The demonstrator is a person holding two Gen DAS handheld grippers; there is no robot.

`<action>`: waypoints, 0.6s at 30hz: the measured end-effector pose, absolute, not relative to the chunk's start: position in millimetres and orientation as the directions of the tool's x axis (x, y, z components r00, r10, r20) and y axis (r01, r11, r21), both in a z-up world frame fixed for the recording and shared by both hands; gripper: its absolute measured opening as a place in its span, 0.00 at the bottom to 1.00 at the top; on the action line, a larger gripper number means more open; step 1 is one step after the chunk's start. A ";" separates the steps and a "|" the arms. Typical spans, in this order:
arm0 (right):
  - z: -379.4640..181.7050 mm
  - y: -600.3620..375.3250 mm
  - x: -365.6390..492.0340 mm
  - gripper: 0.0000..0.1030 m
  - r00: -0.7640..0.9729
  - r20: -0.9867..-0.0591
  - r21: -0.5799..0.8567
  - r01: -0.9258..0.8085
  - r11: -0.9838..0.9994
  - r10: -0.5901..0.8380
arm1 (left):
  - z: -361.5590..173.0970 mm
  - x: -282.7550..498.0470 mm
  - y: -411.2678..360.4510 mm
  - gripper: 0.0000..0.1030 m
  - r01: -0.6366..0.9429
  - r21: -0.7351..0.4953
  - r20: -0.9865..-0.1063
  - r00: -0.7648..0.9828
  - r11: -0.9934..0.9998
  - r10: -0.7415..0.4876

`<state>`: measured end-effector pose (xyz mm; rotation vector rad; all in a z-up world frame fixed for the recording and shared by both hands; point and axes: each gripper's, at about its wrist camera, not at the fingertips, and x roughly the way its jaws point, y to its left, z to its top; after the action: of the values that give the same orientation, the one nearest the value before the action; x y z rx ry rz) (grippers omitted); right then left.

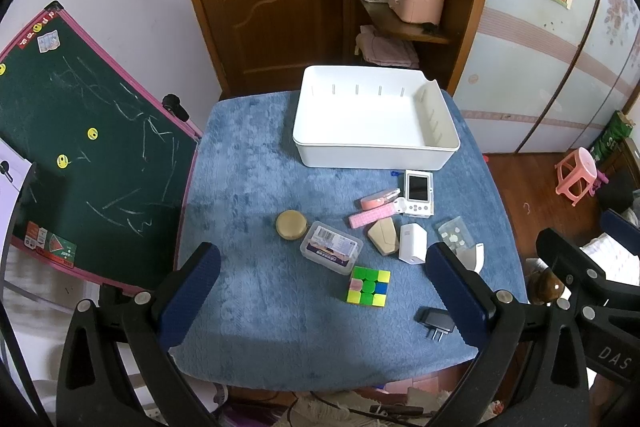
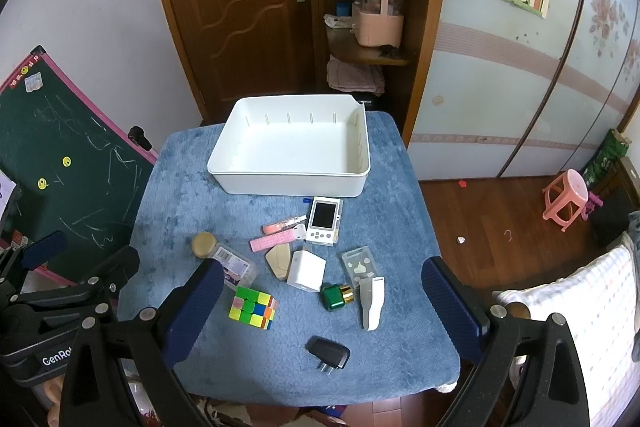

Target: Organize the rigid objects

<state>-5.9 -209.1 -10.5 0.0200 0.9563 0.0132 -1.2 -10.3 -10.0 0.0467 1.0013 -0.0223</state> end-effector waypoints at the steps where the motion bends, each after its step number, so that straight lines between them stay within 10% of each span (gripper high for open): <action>1: -9.1 -209.1 -6.1 0.97 0.576 -0.817 0.024 -0.002 1.000 0.021 | -10.4 -1.5 -11.5 0.99 0.041 0.029 -0.842 0.539 0.999 0.003; 18: -11.1 -216.3 -13.7 0.97 0.573 -0.819 0.026 0.010 1.000 0.015 | -12.7 -5.4 -18.8 0.99 0.040 0.027 -0.846 0.533 0.999 0.001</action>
<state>-13.7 -216.3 -11.1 0.0292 0.9604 0.0029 -5.4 -18.8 -12.7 0.0448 1.0085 -0.0229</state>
